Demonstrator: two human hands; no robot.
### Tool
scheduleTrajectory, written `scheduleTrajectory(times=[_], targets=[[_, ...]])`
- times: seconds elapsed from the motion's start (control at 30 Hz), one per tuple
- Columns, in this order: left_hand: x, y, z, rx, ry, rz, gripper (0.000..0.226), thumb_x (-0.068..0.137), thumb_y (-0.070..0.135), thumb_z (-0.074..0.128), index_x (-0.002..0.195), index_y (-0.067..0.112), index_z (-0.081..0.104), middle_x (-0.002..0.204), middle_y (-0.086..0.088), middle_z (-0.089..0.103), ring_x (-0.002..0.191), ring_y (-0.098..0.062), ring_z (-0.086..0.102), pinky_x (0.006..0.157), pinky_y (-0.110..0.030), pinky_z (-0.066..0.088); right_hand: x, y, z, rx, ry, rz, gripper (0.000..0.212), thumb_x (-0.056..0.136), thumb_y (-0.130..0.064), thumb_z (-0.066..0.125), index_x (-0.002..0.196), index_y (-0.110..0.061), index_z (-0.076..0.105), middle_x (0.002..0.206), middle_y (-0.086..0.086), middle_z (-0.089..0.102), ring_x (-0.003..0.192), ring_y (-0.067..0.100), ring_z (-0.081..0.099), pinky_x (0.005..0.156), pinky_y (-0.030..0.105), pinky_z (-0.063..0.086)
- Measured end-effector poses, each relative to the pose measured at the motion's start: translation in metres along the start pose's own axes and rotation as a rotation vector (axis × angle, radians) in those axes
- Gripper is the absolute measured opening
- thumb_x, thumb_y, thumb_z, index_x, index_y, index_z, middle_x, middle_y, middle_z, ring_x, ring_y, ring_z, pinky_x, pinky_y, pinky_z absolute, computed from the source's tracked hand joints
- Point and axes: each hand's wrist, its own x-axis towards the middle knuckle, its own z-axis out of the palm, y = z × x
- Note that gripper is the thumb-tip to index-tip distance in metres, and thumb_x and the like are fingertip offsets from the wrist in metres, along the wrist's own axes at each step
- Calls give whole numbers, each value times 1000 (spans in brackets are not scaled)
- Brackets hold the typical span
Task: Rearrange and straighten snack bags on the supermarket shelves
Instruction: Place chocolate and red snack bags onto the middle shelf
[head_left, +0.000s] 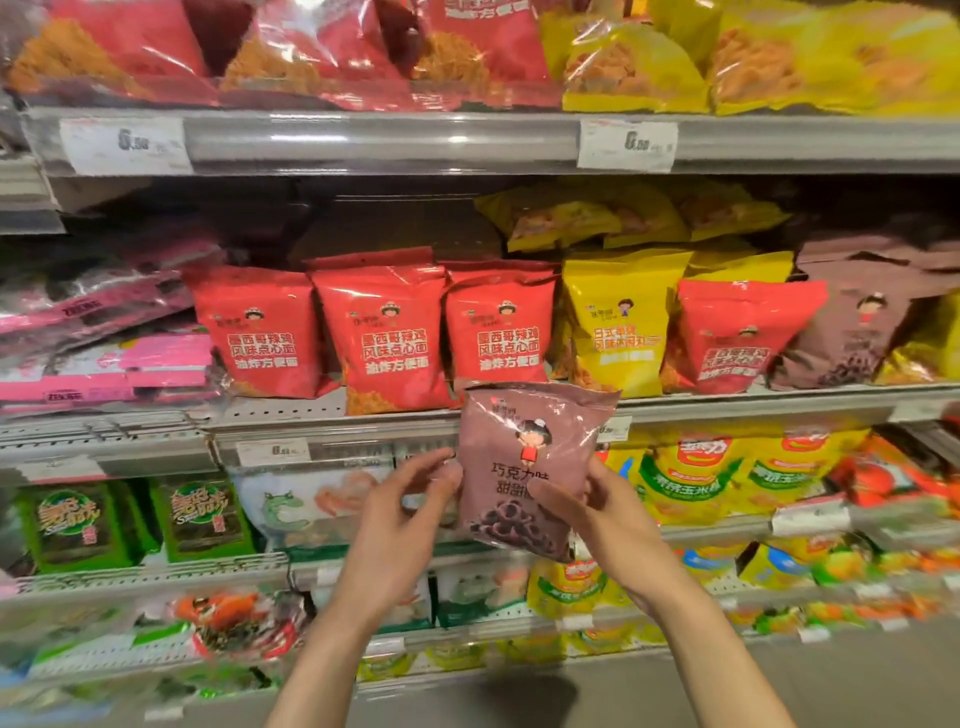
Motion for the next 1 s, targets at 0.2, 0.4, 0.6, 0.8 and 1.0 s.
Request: scheduleTrajectory(times=[0.2,0.4,0.6,0.8,1.0], targets=[[-10,14,65,-13,108,-50,26,97,43,63,122,37,68,108,26,72,106,5,65,93,-37,56,-11,7,-102,3,80,18,41,75,-21,85,113,-20,69,98,-9,80,89,5,75,67,13,54],[-17,24,121,-96,146,-104,19,99,23,63,115,29,71,105,14,77,102,-7,70,84,-32,57,-31,29,-188,26,206,65,30,88,3,66,112,-14,70,96,-6,80,85,3,74,68,15,55],[-7,32,158,-125,99,-117,16,98,27,66,113,29,72,104,9,78,99,-10,72,81,-32,56,-46,28,-236,-46,296,63,46,74,-45,82,116,-28,74,108,-3,79,100,10,74,84,29,57],[12,44,191,-199,39,-61,15,99,24,64,111,29,72,102,14,78,95,-5,73,78,-26,55,-55,10,-266,-118,379,38,67,56,-74,85,114,-43,71,113,-9,77,105,11,74,95,37,52],[25,63,230,-276,18,-59,15,98,26,64,109,25,74,102,7,79,92,-6,74,78,-26,53,-61,-1,-306,-107,416,-23,66,59,-72,85,114,-39,72,114,-7,77,106,13,73,95,39,52]])
